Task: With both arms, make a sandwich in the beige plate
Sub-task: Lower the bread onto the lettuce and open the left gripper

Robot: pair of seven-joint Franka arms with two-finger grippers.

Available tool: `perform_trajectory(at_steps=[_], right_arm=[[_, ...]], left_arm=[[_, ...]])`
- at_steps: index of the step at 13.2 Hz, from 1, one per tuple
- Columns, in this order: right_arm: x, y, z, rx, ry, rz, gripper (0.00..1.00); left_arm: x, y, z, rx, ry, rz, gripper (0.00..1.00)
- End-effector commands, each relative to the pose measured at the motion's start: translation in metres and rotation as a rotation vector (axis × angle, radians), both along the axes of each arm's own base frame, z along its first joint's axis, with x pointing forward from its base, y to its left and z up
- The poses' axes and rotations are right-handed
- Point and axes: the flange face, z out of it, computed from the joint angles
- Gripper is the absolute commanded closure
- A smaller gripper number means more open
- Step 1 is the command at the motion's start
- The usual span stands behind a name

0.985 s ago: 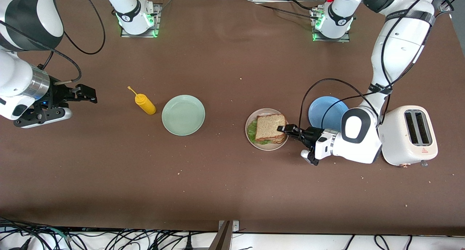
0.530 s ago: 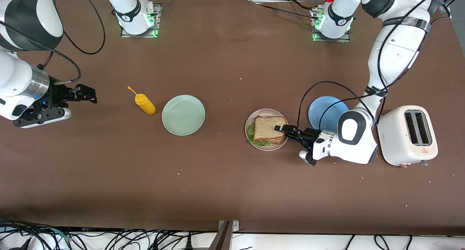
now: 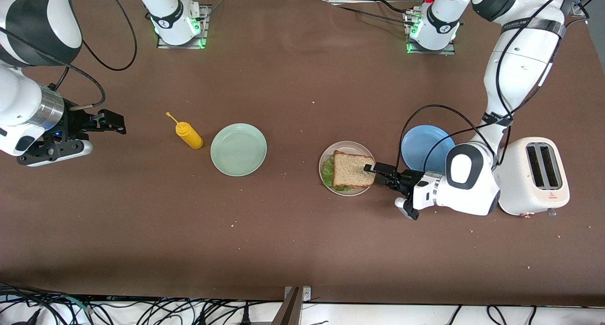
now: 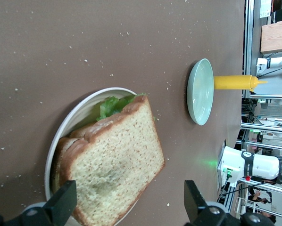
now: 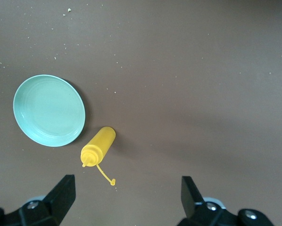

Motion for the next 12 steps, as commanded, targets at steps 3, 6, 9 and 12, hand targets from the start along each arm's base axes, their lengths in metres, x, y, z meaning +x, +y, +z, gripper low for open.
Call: perform_trajectory(at_steps=[3,6,9,12], right_arm=[[-0.007,-0.003,0.003,-0.008,-0.003,0.002,0.01],[-0.007,-0.002,0.004,-0.008,-0.006,0.002,0.01],[-0.006,-0.003,0.005,-0.014,-0.017,0.003,0.01],[-0.006,-0.003,0.004,-0.015,-0.018,0.005,0.01]], left_arm=[[0.001,0.003,0.036,0.088,-0.077,-0.074,0.0],[-0.002,0.009,0.066,0.182,-0.078,-0.112,0.0],[-0.008,0.016,0.118,0.291,-0.064,-0.123,0.0],[-0.021,0.026,0.179,0.462,-0.071,-0.129,0.0]])
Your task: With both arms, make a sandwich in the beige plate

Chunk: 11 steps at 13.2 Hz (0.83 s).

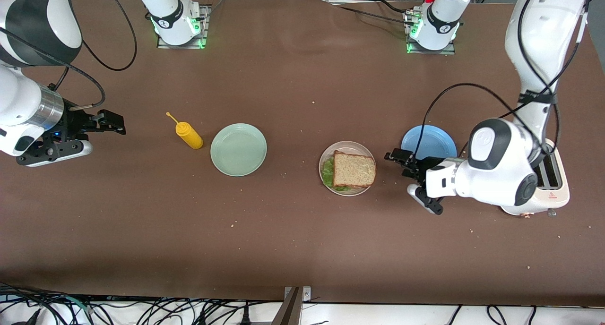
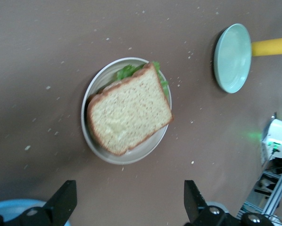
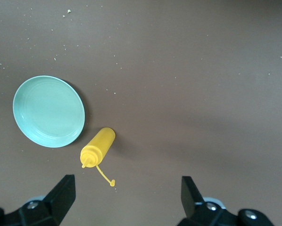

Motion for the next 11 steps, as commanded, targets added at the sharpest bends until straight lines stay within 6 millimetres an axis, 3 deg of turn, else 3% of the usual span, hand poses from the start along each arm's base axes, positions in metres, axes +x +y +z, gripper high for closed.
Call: perform_trajectory(at_steps=[1,3,4,7,11], right_arm=[[-0.006,-0.003,0.004,-0.015,-0.013,0.005,0.01],[-0.006,-0.002,0.004,-0.013,-0.013,0.005,0.01],[-0.006,-0.002,0.005,-0.013,-0.015,0.005,0.01],[-0.006,-0.002,0.004,-0.013,-0.013,0.005,0.01],[-0.006,-0.002,0.003,-0.013,-0.011,0.005,0.01]], left_arm=[[-0.02,0.009,0.063,0.186,0.003,0.016,0.0],[-0.034,0.013,0.096,0.314,0.006,0.015,0.0],[-0.035,0.018,0.124,0.373,-0.032,0.022,0.0],[-0.041,0.032,0.175,0.519,-0.113,0.064,0.0],[-0.052,0.032,0.219,0.559,-0.16,0.19,0.0]])
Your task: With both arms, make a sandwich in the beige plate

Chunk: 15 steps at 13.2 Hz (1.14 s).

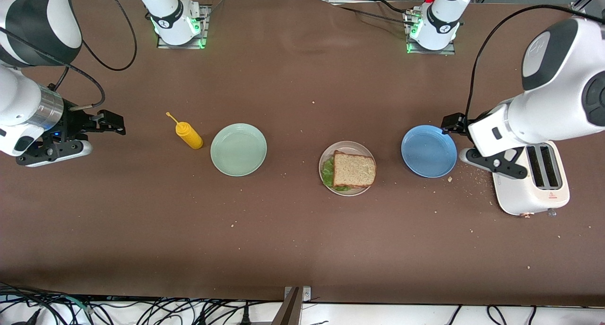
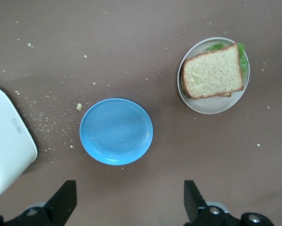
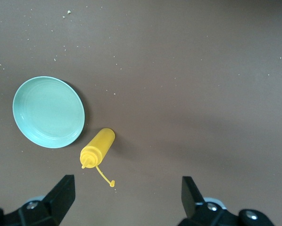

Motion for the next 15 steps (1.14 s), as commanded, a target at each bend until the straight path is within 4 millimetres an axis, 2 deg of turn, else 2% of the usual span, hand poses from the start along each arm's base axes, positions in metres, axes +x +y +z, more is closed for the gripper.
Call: perform_trajectory(at_steps=[1,2,3,5,6,7,9,10,15], right_arm=[[-0.007,-0.002,0.003,-0.012,-0.008,0.005,0.01],[-0.007,-0.002,0.003,-0.012,-0.004,0.005,0.01],[-0.007,-0.002,0.005,-0.012,-0.009,-0.002,0.01],[-0.007,-0.002,0.004,-0.016,-0.008,-0.001,0.0],[-0.007,0.0,0.004,-0.015,-0.009,0.002,0.01],[-0.006,-0.001,0.007,-0.014,-0.014,-0.002,0.0],[-0.006,0.0,0.008,-0.014,-0.02,-0.017,0.0],[-0.006,0.0,0.008,-0.017,-0.02,-0.02,0.0],[-0.006,-0.001,0.008,-0.01,-0.019,-0.019,0.0]], left_arm=[[-0.016,-0.012,0.028,0.058,-0.039,0.019,0.0],[-0.016,-0.004,0.031,0.075,-0.051,0.04,0.0],[-0.02,0.003,0.042,0.078,-0.073,0.055,0.0],[-0.034,0.025,0.057,0.04,-0.12,0.112,0.0],[-0.042,0.044,0.064,0.027,-0.155,0.155,0.0],[-0.053,0.05,0.074,0.02,-0.203,0.159,0.0],[-0.078,0.063,0.081,0.022,-0.247,0.187,0.0],[-0.087,0.063,0.081,0.024,-0.255,0.19,0.0],[-0.098,0.056,0.093,0.031,-0.254,0.18,0.0]])
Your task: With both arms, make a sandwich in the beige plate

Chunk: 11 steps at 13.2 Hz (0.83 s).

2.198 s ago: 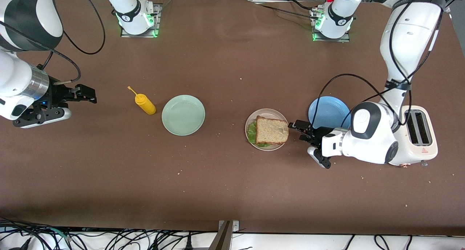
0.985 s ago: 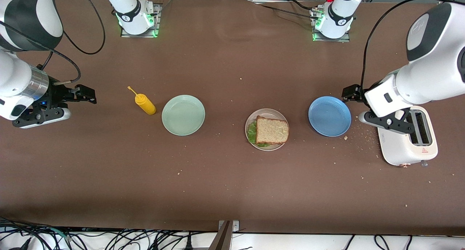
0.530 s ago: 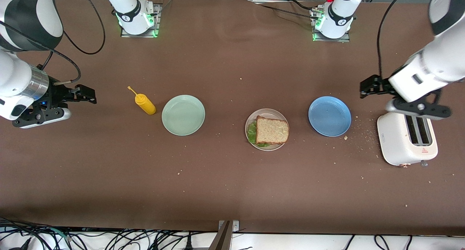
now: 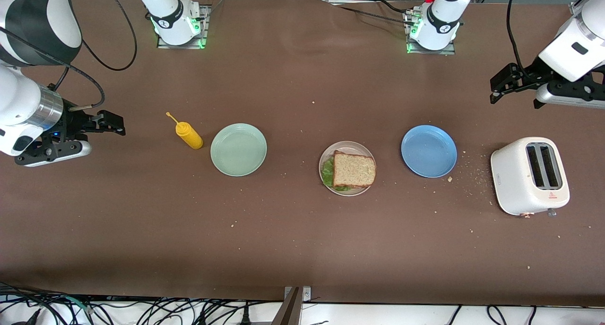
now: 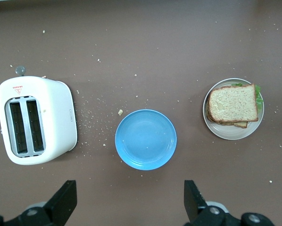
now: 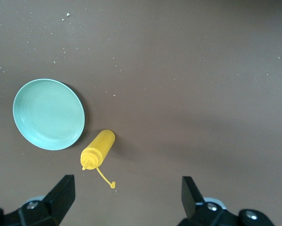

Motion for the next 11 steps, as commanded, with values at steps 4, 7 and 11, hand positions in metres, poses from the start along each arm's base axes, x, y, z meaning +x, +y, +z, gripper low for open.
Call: perform_trajectory(at_steps=[4,7,11], right_arm=[[-0.005,-0.002,0.003,-0.011,-0.007,-0.01,0.0],[-0.001,-0.002,0.006,-0.008,-0.016,-0.008,0.0],[-0.001,-0.001,0.007,-0.011,-0.018,-0.011,0.0]], left_arm=[[-0.009,-0.014,-0.004,-0.004,0.028,-0.018,0.0],[-0.002,-0.018,-0.002,-0.003,0.04,-0.026,0.0],[-0.003,-0.014,-0.002,-0.003,0.055,-0.02,0.0]])
